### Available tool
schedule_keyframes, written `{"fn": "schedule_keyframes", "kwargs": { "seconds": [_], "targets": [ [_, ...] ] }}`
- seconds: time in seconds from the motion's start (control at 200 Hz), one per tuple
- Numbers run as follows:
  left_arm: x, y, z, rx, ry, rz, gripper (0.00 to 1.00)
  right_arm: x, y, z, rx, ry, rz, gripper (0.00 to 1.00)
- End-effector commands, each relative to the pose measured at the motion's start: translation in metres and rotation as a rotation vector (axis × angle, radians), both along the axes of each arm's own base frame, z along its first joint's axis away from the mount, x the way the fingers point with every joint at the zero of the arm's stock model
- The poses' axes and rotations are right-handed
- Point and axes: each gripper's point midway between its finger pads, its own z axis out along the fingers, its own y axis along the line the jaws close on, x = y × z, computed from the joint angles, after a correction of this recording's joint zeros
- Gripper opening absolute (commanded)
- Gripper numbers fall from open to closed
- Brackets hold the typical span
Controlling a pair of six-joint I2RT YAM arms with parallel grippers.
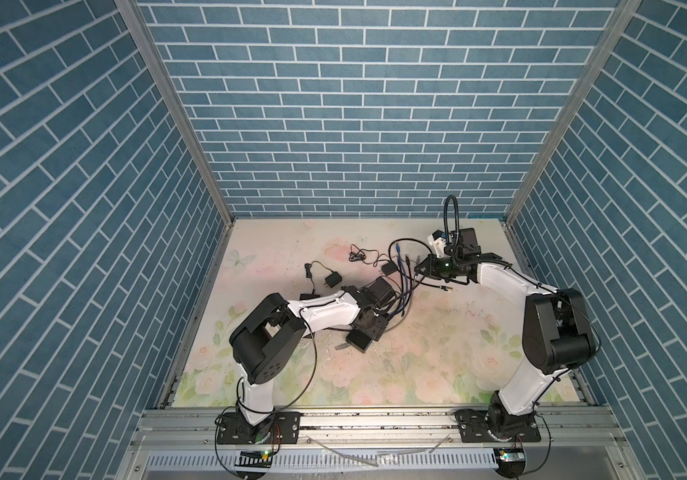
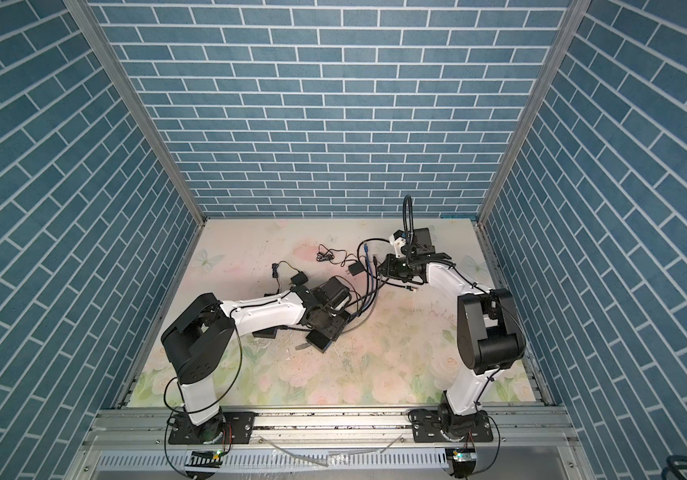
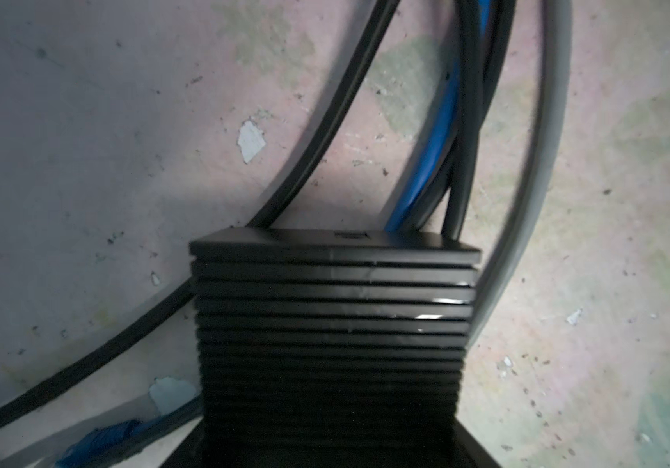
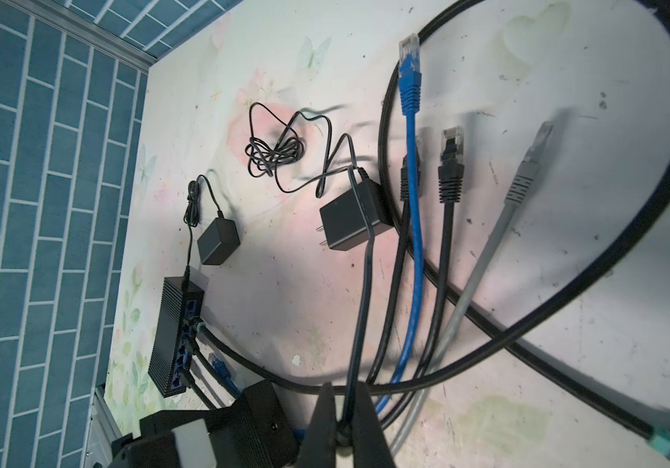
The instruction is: Insert the plug into the switch port
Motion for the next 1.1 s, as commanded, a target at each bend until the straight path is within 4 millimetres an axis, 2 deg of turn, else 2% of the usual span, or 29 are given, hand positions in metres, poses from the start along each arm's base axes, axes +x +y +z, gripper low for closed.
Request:
{"fn": "schedule_keyframes", "kwargs": {
  "seconds": [0.0,0.11,0.24,0.44,0.6,0.79,0.945,1.095],
  "targets": [
    [0.002,0.005,-0.002,0.025,-0.001,0.007,0.63,-0.008,0.008,0.009,0.042,-0.012,0.005,0.00],
    [0.003,0.006,0.003,0.015,-0.025,0.004,0.54,-0.009,0.012,0.010,0.065,-0.013,0.004,0.00],
    [0.007,0.007,0.019,-0.030,-0.093,0.002,0.48,-0.009,0.018,0.016,0.100,-0.027,0.001,0.00],
    [0.017,0.006,0.061,-0.178,-0.302,-0.013,0.45,-0.008,0.031,0.027,0.172,-0.070,0.004,0.00],
    [0.023,0.003,0.086,-0.282,-0.460,-0.061,0.44,-0.008,0.045,0.039,0.254,-0.112,0.025,0.00],
    [0.033,-0.004,0.116,-0.354,-0.681,-0.151,0.43,-0.012,0.059,0.070,0.378,-0.225,0.048,0.00],
    [0.044,-0.013,0.130,-0.354,-0.813,-0.216,0.42,-0.023,0.067,0.085,0.394,-0.300,0.093,0.00],
    [0.046,-0.029,0.129,-0.376,-0.846,-0.297,0.42,-0.033,0.069,0.092,0.395,-0.331,0.118,0.00]
  ]
}}
